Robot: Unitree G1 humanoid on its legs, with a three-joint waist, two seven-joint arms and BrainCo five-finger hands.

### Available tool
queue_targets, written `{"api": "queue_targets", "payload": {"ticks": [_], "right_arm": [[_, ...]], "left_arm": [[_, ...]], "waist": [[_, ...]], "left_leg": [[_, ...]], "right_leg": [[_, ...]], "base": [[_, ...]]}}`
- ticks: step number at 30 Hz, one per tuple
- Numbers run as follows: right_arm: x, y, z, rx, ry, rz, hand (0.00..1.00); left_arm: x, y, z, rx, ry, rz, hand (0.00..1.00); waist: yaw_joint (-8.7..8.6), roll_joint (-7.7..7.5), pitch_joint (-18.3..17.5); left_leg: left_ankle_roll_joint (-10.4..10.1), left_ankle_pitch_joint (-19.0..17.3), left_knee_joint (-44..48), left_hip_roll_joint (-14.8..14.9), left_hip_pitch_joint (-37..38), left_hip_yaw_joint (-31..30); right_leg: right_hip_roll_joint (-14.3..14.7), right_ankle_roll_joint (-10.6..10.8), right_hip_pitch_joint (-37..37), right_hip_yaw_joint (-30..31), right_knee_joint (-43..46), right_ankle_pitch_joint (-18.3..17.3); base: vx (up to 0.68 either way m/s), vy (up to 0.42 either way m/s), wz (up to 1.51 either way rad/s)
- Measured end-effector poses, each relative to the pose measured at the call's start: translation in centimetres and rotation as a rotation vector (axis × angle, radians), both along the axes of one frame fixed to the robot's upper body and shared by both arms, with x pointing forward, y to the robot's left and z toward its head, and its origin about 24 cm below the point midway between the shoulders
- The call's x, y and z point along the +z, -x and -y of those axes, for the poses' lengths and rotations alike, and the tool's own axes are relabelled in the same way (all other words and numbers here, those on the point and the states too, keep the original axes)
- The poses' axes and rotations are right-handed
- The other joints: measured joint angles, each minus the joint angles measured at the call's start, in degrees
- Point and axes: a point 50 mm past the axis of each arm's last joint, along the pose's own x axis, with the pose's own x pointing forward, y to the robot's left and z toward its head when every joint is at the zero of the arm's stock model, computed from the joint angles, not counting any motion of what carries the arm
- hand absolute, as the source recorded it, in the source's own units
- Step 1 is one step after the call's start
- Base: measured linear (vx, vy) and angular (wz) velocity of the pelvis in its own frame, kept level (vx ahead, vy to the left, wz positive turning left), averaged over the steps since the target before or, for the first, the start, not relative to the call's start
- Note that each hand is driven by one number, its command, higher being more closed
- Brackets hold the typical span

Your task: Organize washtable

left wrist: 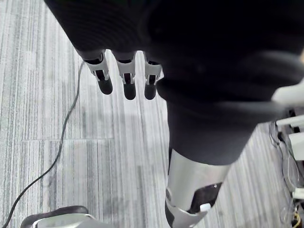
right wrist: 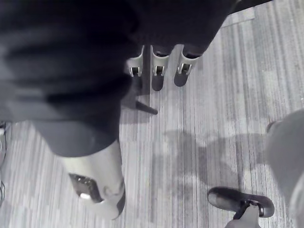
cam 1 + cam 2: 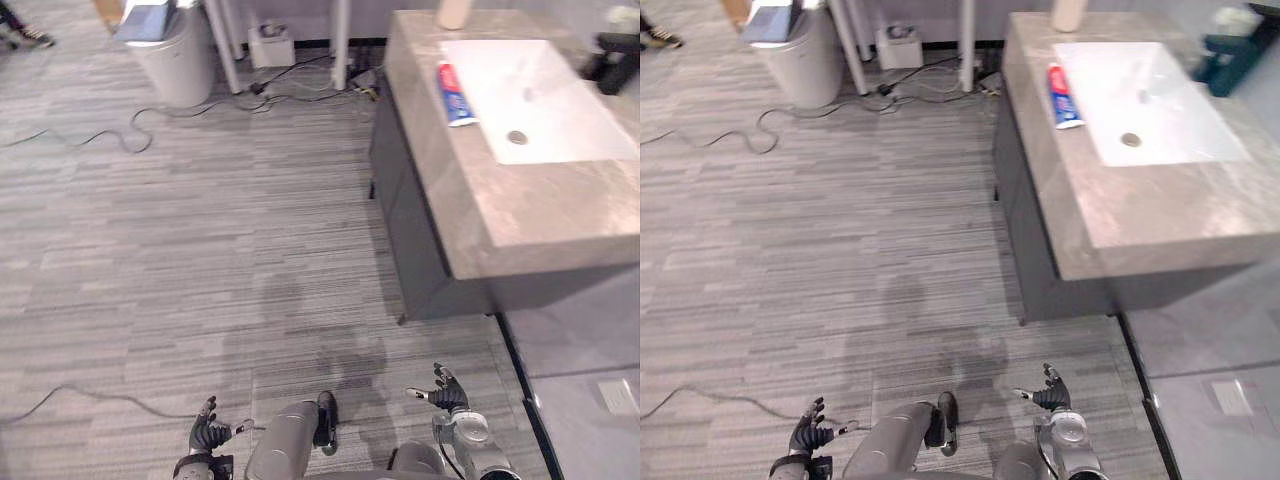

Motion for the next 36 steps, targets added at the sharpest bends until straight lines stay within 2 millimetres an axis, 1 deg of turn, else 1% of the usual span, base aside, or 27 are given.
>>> {"api": "queue_targets", "payload": {"ticks": [1, 3, 5, 6, 7, 8, 9, 10, 11, 14, 15, 16, 17, 18, 19, 20, 22, 24, 26, 28, 29, 30, 31, 32, 34, 35, 36], "right_arm": [[-0.3, 0.9, 0.1, -0.007, 0.001, -0.022, 0.00], [-0.3, 1.4, 0.2, -0.033, -0.003, -0.018, 0.00], [-0.8, 2.9, 0.1, -0.059, -0.009, -0.050, 0.00], [-0.8, 3.0, -0.1, -0.063, -0.014, -0.045, 0.00], [-0.5, 2.8, -0.4, -0.063, -0.019, -0.023, 0.00], [-0.2, 2.5, -0.4, -0.059, -0.015, -0.005, 0.00], [-0.1, 2.4, -0.6, -0.054, -0.017, 0.000, 0.00], [-0.1, 2.2, -1.1, -0.049, -0.028, 0.003, 0.00], [-0.1, 2.2, -1.5, -0.056, -0.040, 0.004, 0.00], [0.0, 2.0, -2.2, -0.068, -0.054, 0.015, 0.00], [0.2, 1.8, -2.0, -0.072, -0.048, 0.029, 0.00], [0.2, 1.9, -1.9, -0.073, -0.044, 0.029, 0.00], [0.5, 1.7, -1.4, -0.072, -0.029, 0.039, 0.00], [0.6, 1.4, -2.2, -0.067, -0.054, 0.048, 0.00], [0.9, 0.9, -2.8, -0.054, -0.067, 0.072, 0.00], [1.2, 0.4, -3.2, -0.036, -0.072, 0.097, 0.00], [1.5, 0.1, -3.4, -0.036, -0.079, 0.115, 0.00], [1.6, 0.0, -3.3, -0.038, -0.076, 0.127, 0.00], [1.6, 0.1, -3.4, -0.037, -0.079, 0.123, 0.00], [1.7, 0.2, -3.8, -0.038, -0.092, 0.129, 0.00], [1.5, 0.6, -3.9, -0.041, -0.095, 0.119, 0.00], [1.4, 0.9, -3.9, -0.040, -0.095, 0.111, 0.00], [1.4, 1.0, -4.2, -0.020, -0.099, 0.107, 0.00], [1.4, 0.9, -4.6, -0.002, -0.103, 0.107, 0.00], [1.1, 0.3, -5.0, 0.040, -0.100, 0.093, 0.00], [0.6, 0.2, -4.9, 0.056, -0.090, 0.064, 0.00], [0.4, 0.4, -4.7, 0.061, -0.082, 0.046, 0.00]], "left_arm": [[0.1, -0.7, 0.5, -0.023, 0.009, 0.016, 0.00], [0.2, -1.0, 1.0, -0.035, 0.018, 0.024, 0.00], [0.2, -1.3, 1.3, -0.029, 0.027, 0.036, 0.00], [0.2, -1.3, 1.5, -0.026, 0.033, 0.036, 0.00], [0.3, -1.3, 1.6, -0.005, 0.044, 0.047, 0.00], [0.3, -1.5, 2.2, 0.015, 0.070, 0.056, 0.00], [0.5, -1.8, 2.6, 0.021, 0.082, 0.071, 0.00], [0.8, -2.3, 3.2, 0.029, 0.099, 0.098, 0.00], [1.1, -2.8, 3.4, 0.026, 0.105, 0.121, 0.00], [1.9, -3.8, 3.4, 0.017, 0.101, 0.167, 0.00], [2.1, -4.4, 3.5, 0.011, 0.103, 0.184, 0.00], [2.2, -4.6, 3.7, 0.011, 0.108, 0.189, 0.00], [2.1, -4.7, 4.4, 0.009, 0.128, 0.193, 0.00], [2.1, -5.1, 4.0, 0.013, 0.117, 0.188, 0.00], [2.3, -5.4, 3.9, 0.010, 0.112, 0.200, 0.00], [2.4, -5.5, 3.8, 0.009, 0.107, 0.204, 0.00], [2.3, -5.2, 3.6, 0.008, 0.102, 0.198, 0.00], [2.1, -4.6, 3.6, 0.010, 0.102, 0.183, 0.00], [2.2, -4.8, 3.6, -0.010, 0.093, 0.189, 0.00], [2.2, -4.8, 3.7, -0.051, 0.084, 0.179, 0.00], [2.2, -4.8, 4.0, -0.068, 0.086, 0.176, 0.00], [2.1, -4.7, 4.1, -0.072, 0.087, 0.175, 0.00], [2.1, -4.7, 4.1, -0.075, 0.087, 0.172, 0.00], [2.1, -4.6, 3.6, -0.073, 0.071, 0.169, 0.00], [1.8, -4.4, 2.4, -0.073, 0.039, 0.142, 0.00], [1.3, -3.8, 2.0, -0.066, 0.033, 0.104, 0.00], [1.0, -3.4, 1.6, -0.066, 0.025, 0.084, 0.00]], "waist": [[-0.78, 0.26, 0.1], [-1.59, -0.48, -0.3], [-1.15, -1.55, -1.1], [-1.17, -1.34, -1.2], [-1.26, -0.34, -1.3], [-1.50, 1.70, -1.3], [-1.34, 2.05, -1.2], [-0.84, 1.91, -1.2], [-0.86, 1.53, -1.0], [-0.71, 0.39, -0.4], [-0.01, 0.45, -0.4], [0.25, 0.83, -0.5], [0.71, 2.54, -0.5], [0.48, 0.49, -0.3], [0.82, -0.02, -0.4], [1.84, -0.20, -0.4], [2.00, -0.77, -0.6], [1.94, -0.95, -0.7], [2.08, -1.56, -1.2], [1.61, -2.32, -1.3], [1.73, -2.18, -1.2], [1.70, -1.94, -1.1], [1.78, -1.66, -1.1], [1.70, -2.33, -1.6], [0.81, -3.19, -2.0], [-0.19, -3.43, -2.1], [-0.40, -4.05, -2.4]], "left_leg": [[-1.0, -0.5, -1.0, -0.2, 1.7, -2.1], [-2.5, -1.6, -1.5, -0.3, 3.1, -3.1], [-5.0, -5.8, -0.5, -0.2, 6.1, -3.9], [-7.3, -7.3, 1.2, 0.8, 6.9, -3.3], [-8.9, -8.0, 8.8, 3.5, 5.7, -0.9], [-11.1, -6.3, 20.3, 6.9, 1.3, 2.4], [-12.3, -3.3, 25.8, 8.1, -0.9, 3.7], [-11.5, -0.3, 33.6, 10.6, -5.2, 6.3], [-8.9, -2.4, 35.7, 13.1, -7.0, 7.7], [-9.7, -3.8, 32.2, 16.0, -11.4, 7.3], [-10.1, -3.5, 23.8, 16.2, -14.1, 7.2], [-10.7, -2.4, 17.8, 16.2, -14.3, 6.7], [-7.3, 6.2, 7.7, 16.5, -12.5, 6.1], [-8.3, 5.7, 8.0, 14.5, -12.0, 7.2], [-8.8, 5.1, 8.5, 14.2, -12.1, 7.3], [-8.5, 4.7, 10.7, 14.3, -12.2, 6.4], [-7.1, 3.4, 13.0, 14.6, -11.2, 5.5], [-7.1, 0.0, 14.1, 16.4, -8.9, 7.8], [-7.2, -2.9, 13.9, 18.4, -6.4, 11.6], [-7.3, -4.2, 11.3, 19.9, -2.2, 16.0], [-7.1, -5.4, 9.8, 20.6, 1.5, 17.7], [-7.5, -6.0, 8.9, 21.1, 3.6, 19.0], [-8.5, -7.6, 7.7, 22.0, 6.7, 21.2], [-9.4, -8.3, 7.3, 22.7, 8.0, 23.2], [-10.5, -8.6, 6.9, 24.2, 9.2, 26.3], [-11.1, -8.3, 6.3, 23.9, 9.9, 26.8], [-11.4, -8.1, 6.1, 23.0, 10.5, 26.6]], "right_leg": [[1.4, 0.9, -2.1, 0.3, -2.0, 0.8], [2.2, 0.8, -4.2, 2.4, -5.9, 2.9], [2.4, -2.1, -3.7, 2.0, -6.5, 6.8], [3.0, -3.2, -2.4, 1.8, -6.9, 7.6], [4.5, -4.5, 0.4, 1.4, -8.1, 10.0], [6.1, -5.2, 2.7, 0.1, -8.9, 9.6], [6.3, -5.4, 4.1, 0.2, -9.5, 9.6], [6.0, -5.5, 6.8, 1.3, -11.2, 9.5], [5.6, -5.5, 10.4, 2.0, -13.7, 9.5], [3.3, -4.5, 15.2, 2.9, -15.7, 8.8], [1.2, -2.3, 16.4, 3.5, -15.0, 6.6], [0.6, -1.0, 16.6, 3.8, -14.2, 5.2], [0.4, 2.5, 17.1, 4.5, -12.0, 1.3], [-1.2, 2.7, 17.4, 6.2, -12.6, 0.0], [-0.6, 2.5, 17.1, 7.1, -14.5, 0.5], [0.0, 1.0, 17.2, 7.6, -16.5, 2.3], [0.3, 1.1, 18.4, 11.5, -18.5, 4.9], [0.5, 1.3, 18.4, 15.5, -18.8, 5.5], [0.6, 3.0, 15.5, 18.0, -15.5, 6.4], [0.0, 5.9, 9.0, 16.8, -3.7, 8.9], [-0.5, 5.1, 5.8, 15.1, 2.9, 11.5], [-1.0, 4.5, 4.9, 13.4, 5.1, 11.5], [-1.7, 3.1, 2.9, 9.9, 7.5, 9.3], [-2.0, 1.8, 0.7, 6.4, 7.8, 8.2], [-2.1, 1.1, -3.9, -3.5, 3.4, 7.3], [-1.9, -0.7, -5.3, -8.5, -2.7, 9.2], [-1.7, -3.9, -5.5, -9.9, -5.8, 12.8]], "base": [[0.30, -0.026, 1.29], [0.33, -0.073, 1.19], [0.46, -0.132, 0.74], [0.57, -0.133, 0.52], [0.58, -0.102, 0.34], [0.59, -0.075, 0.19], [0.58, -0.019, -0.08], [0.58, 0.017, -0.21], [0.66, 0.036, -0.19], [0.51, 0.113, -0.10], [0.34, 0.176, -0.14], [0.43, 0.266, -0.26], [0.43, 0.290, -0.09], [0.50, 0.273, -0.08], [0.44, 0.180, -0.20], [0.33, 0.080, -0.57], [0.28, 0.079, -0.97], [0.23, 0.090, -1.22], [0.14, 0.082, -1.33], [0.13, 0.067, -1.33], [0.12, 0.022, -1.14], [0.12, -0.002, -1.17], [0.10, -0.029, -1.03], [0.12, -0.076, -1.12], [0.16, -0.152, -0.94], [0.21, -0.191, -0.68], [0.21, -0.154, -0.43]]}}
